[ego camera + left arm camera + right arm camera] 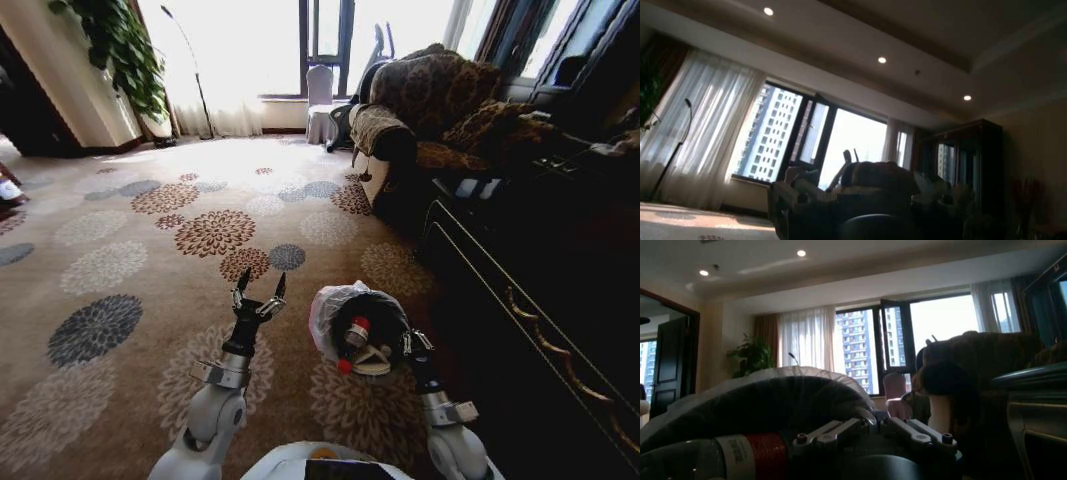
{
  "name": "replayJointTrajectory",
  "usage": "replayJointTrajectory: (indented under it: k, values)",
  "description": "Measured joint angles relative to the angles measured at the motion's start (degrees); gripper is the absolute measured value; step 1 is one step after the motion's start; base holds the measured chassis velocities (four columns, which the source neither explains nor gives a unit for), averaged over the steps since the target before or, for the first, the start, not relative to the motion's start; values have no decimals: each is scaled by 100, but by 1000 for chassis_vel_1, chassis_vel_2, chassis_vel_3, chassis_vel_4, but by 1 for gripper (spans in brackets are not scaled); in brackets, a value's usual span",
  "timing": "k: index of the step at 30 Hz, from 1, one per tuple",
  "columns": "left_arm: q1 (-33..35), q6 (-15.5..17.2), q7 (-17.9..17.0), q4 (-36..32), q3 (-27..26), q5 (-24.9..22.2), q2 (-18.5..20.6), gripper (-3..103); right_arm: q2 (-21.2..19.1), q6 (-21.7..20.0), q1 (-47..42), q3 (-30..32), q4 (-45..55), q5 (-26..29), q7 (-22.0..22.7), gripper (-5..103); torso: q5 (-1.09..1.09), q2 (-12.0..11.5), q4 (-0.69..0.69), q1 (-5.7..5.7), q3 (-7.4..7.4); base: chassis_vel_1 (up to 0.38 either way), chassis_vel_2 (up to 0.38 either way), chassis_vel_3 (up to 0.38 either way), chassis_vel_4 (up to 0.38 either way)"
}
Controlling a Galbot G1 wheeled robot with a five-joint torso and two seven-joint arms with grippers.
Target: Pick up the trash from the ground and place it into the trash bin.
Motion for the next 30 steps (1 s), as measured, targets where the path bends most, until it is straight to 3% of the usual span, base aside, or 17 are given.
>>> replayJointTrajectory:
  k: [14,21,24,26,30]
  values:
    - [-19,8,0,31,24,12,-5,96,-5,15,36,27,-42,-1,2,0,0,-1,0,3,2,154,90,-141,-89]
    - [-26,8,0,41,17,12,-1,100,-4,15,50,8,-58,-5,-1,0,-4,-1,2,2,2,304,261,-298,-272]
    - [-15,8,-4,44,17,-5,28,98,-7,10,40,10,-60,-1,0,0,4,-1,1,2,1,310,320,-321,-346]
    - [-13,9,-32,57,16,-23,46,97,-7,0,35,25,-60,19,-2,0,-10,-2,2,3,2,290,269,-301,-297]
    - [-30,23,-46,54,25,-24,47,97,-7,5,20,61,-54,62,-2,0,-2,-2,2,3,2,231,161,-206,-140]
